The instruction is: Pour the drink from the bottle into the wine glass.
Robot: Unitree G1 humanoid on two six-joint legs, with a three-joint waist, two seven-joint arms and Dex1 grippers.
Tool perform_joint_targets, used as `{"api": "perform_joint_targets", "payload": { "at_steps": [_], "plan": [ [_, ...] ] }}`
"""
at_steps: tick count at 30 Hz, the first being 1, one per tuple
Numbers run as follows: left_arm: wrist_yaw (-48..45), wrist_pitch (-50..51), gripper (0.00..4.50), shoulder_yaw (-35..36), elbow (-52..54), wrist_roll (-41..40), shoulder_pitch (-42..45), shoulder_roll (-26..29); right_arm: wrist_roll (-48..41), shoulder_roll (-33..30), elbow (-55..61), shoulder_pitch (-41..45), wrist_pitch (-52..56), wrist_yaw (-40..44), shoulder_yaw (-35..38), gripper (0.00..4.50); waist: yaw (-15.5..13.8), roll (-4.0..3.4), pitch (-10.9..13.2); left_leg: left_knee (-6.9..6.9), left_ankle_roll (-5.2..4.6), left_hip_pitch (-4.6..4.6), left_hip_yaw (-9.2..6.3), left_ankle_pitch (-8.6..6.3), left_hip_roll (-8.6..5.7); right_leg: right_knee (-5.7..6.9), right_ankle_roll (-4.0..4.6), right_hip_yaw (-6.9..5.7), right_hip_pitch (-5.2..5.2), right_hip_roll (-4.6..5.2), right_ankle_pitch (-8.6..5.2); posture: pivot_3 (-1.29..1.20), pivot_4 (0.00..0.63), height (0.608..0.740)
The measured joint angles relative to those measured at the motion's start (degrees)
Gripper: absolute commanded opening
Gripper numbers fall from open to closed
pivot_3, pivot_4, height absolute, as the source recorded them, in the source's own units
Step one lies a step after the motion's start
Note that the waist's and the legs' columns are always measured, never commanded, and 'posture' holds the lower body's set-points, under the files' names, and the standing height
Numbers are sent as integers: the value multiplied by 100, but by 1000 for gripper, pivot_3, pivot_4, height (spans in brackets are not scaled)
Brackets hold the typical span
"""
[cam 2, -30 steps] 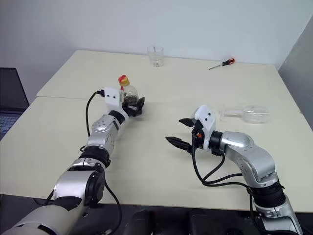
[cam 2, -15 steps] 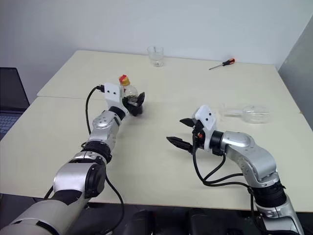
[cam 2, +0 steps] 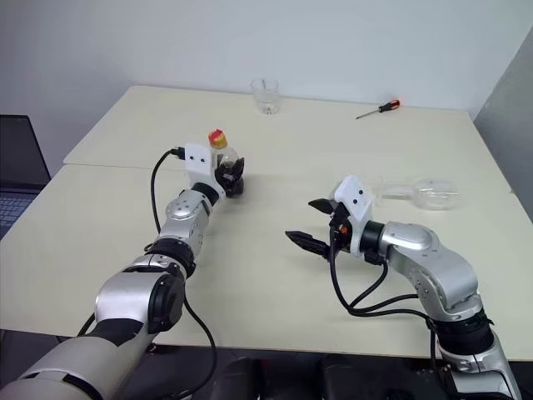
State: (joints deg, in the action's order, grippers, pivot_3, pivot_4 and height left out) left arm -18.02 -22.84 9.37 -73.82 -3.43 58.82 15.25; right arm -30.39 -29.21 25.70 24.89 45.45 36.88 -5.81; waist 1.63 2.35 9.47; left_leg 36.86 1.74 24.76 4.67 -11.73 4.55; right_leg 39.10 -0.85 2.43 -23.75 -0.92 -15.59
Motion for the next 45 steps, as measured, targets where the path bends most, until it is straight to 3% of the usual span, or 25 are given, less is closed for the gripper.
{"api": "perform_joint_targets", "payload": {
  "at_steps": [8,15,20,25,29,38,45],
  "plan": [
    [-115,-6,2210,-9,-6,65,-1,8,-8,51,54,-10,22,-199,46,4500,0,0,0,2,0,0,0,0,0,2,0,0,0,0,0,0,150,740],
    [-823,180,2208,-186,378,88,-130,-44,-489,199,399,426,584,-609,554,4500,-21,0,0,1,0,1,0,0,0,-1,2,-2,1,1,1,0,150,740],
    [-1632,957,2153,-579,1849,28,-694,-223,-1196,183,853,699,1160,-949,1077,4500,-40,-1,0,3,1,7,1,0,-2,-2,3,-1,1,9,1,0,150,740],
    [-2419,2461,2093,-1186,4222,-227,-1691,-321,-2149,-50,1323,902,1732,-1397,1720,4500,-13,-3,0,2,1,6,-6,0,4,3,4,-1,0,6,1,0,150,740],
    [-3011,3183,2078,-1635,5105,-344,-1969,-269,-2573,-421,1433,768,1966,-1543,1862,4500,-9,-3,0,6,-1,2,-10,1,2,9,3,1,1,4,1,0,150,740],
    [-3410,3470,2054,-1917,5268,-325,-1852,-292,-3164,-538,1446,1040,1976,-1931,1664,4500,15,-4,1,7,-12,2,-14,6,2,7,-3,3,1,0,-2,0,150,740],
    [-3394,3267,2048,-2045,5146,-254,-1791,-411,-2452,-288,969,1090,1746,-2348,998,4500,8,-4,1,8,-12,6,-8,6,-1,-1,-1,8,0,4,-1,0,150,740]
  ]
}}
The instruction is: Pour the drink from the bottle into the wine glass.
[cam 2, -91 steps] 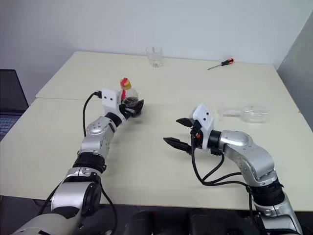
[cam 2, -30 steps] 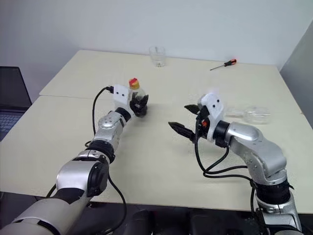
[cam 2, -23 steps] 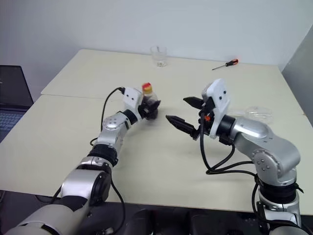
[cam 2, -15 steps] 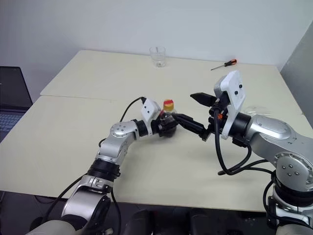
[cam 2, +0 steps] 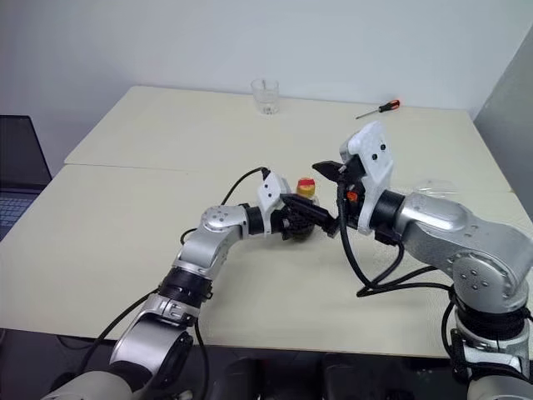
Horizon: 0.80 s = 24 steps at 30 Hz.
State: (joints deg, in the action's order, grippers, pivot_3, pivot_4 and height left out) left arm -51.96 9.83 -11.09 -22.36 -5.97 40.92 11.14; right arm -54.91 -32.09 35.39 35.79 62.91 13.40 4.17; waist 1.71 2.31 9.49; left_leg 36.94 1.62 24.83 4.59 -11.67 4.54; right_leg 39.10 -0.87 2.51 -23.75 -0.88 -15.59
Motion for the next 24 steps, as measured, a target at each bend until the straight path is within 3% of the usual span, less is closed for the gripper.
{"api": "perform_joint_targets", "payload": {
  "at_steps": [8,20,24],
  "plan": [
    [-2,-157,1977,-104,17,26,-45,-51,716,330,-482,-86,-231,-239,-249,4500,-2,-1,0,-2,0,0,-1,0,2,1,0,-3,-1,-2,0,0,150,740],
    [64,-169,1943,-88,16,24,-45,-180,1099,685,-697,-325,-275,-265,-202,4500,0,-1,0,-3,0,0,-2,0,2,0,-1,-2,-1,-4,-1,0,150,740],
    [123,-160,1943,-65,16,5,-44,-142,1095,835,-698,-334,-320,-261,-91,3536,-1,-1,0,-3,0,0,-3,0,2,1,-1,-4,-1,-4,-1,0,150,740]
  ]
}}
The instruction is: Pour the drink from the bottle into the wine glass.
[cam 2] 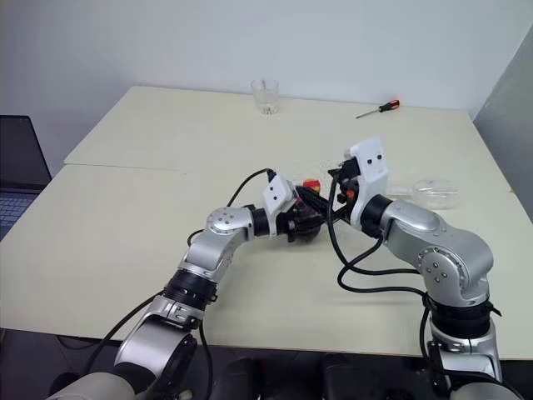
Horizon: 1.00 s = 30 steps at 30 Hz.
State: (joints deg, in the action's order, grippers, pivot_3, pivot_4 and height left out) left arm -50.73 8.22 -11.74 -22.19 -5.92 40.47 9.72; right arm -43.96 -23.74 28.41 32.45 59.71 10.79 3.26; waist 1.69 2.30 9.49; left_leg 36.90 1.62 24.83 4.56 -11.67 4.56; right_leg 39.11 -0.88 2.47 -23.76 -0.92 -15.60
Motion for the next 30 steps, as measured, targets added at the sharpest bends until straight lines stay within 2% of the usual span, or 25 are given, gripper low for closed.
{"api": "perform_joint_targets", "payload": {
  "at_steps": [9,10,14,17,24,30],
  "plan": [
    [16,0,1919,82,-1,-4,3,23,-7,143,0,-10,-23,10,128,255,0,0,0,-1,0,0,1,0,0,-1,0,1,0,0,0,0,150,740],
    [16,0,1919,82,-1,-4,3,20,-6,142,0,-11,-23,11,128,0,0,0,0,-1,0,0,1,0,0,-1,0,1,0,0,0,0,150,740],
    [26,0,1894,82,-2,-4,6,13,-17,140,1,-12,-20,33,171,0,0,0,0,-1,0,0,1,0,0,-1,0,0,0,0,0,0,150,740],
    [48,0,1894,83,-2,-4,6,19,-80,103,35,-12,-11,44,362,865,-1,0,0,-1,0,0,2,0,0,-2,0,1,0,0,0,0,150,740],
    [136,0,1841,85,-18,-4,6,24,-243,54,118,-11,74,54,418,3349,2,-1,0,-2,0,0,0,0,0,-1,0,0,0,-1,0,0,150,740],
    [152,0,1841,85,-21,-4,23,10,-121,-13,110,-40,76,151,92,3397,2,-1,0,-2,0,0,1,0,0,-2,0,1,0,0,0,0,150,740]
  ]
}}
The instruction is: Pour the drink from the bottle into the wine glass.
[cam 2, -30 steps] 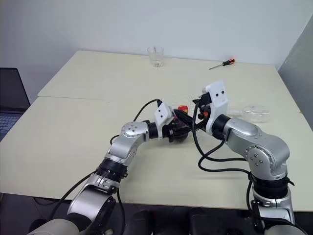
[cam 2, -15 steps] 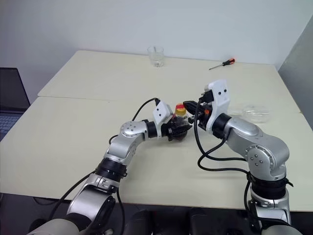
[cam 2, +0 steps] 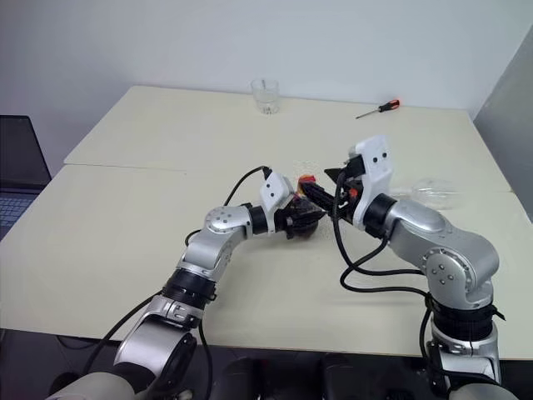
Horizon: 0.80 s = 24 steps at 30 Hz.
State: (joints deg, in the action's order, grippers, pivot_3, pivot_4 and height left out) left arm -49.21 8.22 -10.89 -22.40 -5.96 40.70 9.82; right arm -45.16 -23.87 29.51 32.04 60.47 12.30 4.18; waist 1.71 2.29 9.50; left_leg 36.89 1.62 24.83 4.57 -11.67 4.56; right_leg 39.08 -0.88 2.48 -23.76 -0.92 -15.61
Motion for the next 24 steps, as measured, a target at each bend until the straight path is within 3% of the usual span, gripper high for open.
{"api": "perform_joint_targets", "payload": {
  "at_steps": [12,15,19,24],
  "plan": [
    [11,0,1786,0,1,0,-1,16,245,97,-215,-7,-125,44,-106,3397,0,0,0,0,0,0,0,0,0,0,-2,0,0,0,-1,0,150,740],
    [14,0,1738,0,8,0,-7,22,310,129,-237,-7,-139,95,-106,2770,0,0,0,0,0,0,1,0,0,0,-1,1,-1,0,-1,0,150,740],
    [54,5,1711,-1,7,1,-7,21,348,193,-239,-7,-190,188,-186,1396,0,0,0,-1,0,0,0,0,0,0,-3,-1,-1,0,-1,0,150,740],
    [90,6,1567,-1,8,0,-12,34,374,203,-293,-7,-242,248,-200,1279,-1,0,0,0,0,0,1,0,0,0,-2,0,-1,0,-1,0,150,740]
  ]
}}
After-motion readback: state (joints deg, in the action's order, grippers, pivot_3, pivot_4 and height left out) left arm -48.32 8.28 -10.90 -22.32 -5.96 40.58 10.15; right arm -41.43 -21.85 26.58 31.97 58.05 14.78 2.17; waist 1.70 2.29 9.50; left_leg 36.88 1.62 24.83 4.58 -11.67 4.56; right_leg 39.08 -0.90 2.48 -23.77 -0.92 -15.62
